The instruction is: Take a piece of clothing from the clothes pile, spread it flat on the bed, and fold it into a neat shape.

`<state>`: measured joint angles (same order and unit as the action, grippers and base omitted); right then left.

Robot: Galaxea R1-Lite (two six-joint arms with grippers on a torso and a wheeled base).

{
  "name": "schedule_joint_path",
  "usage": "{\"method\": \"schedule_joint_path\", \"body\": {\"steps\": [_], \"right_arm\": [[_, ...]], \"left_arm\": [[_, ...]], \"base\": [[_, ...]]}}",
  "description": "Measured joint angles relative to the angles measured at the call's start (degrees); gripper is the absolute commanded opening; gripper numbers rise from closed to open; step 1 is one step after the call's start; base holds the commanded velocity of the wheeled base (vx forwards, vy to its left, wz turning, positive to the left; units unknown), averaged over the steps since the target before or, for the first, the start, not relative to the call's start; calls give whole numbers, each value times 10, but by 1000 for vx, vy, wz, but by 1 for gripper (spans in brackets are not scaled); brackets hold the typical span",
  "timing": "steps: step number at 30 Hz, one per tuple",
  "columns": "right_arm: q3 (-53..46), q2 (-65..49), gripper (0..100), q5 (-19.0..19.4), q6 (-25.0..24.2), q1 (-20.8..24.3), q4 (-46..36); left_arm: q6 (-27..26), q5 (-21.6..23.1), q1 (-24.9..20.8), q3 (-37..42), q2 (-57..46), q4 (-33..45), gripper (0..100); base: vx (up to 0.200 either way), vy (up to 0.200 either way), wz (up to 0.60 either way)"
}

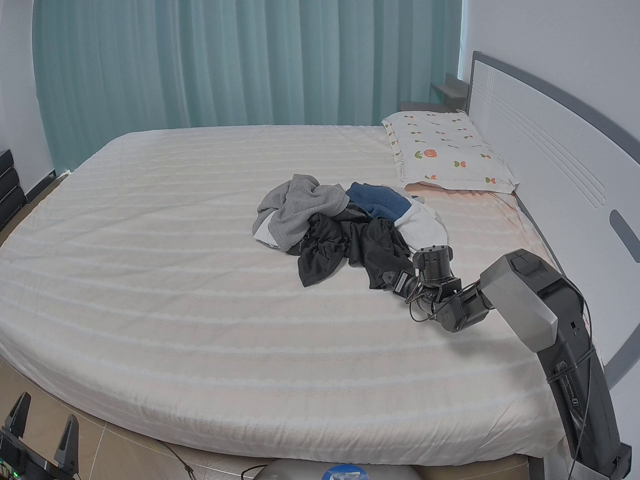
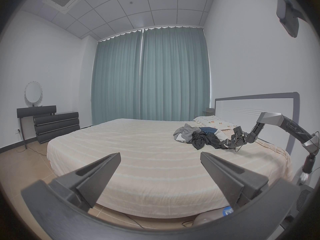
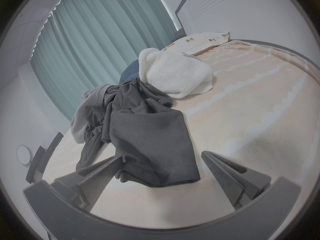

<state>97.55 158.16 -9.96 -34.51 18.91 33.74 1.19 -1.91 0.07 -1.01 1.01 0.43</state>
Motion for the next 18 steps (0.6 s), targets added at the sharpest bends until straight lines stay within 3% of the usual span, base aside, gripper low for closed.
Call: {"method": "schedule_joint_path", "body": {"steps": [18], "right_arm": [[-24,-12,0,4,-16,2,8]], "left_arm": [[-3,0,0,0,0,0,100]], "base": [[0,0,0]]}}
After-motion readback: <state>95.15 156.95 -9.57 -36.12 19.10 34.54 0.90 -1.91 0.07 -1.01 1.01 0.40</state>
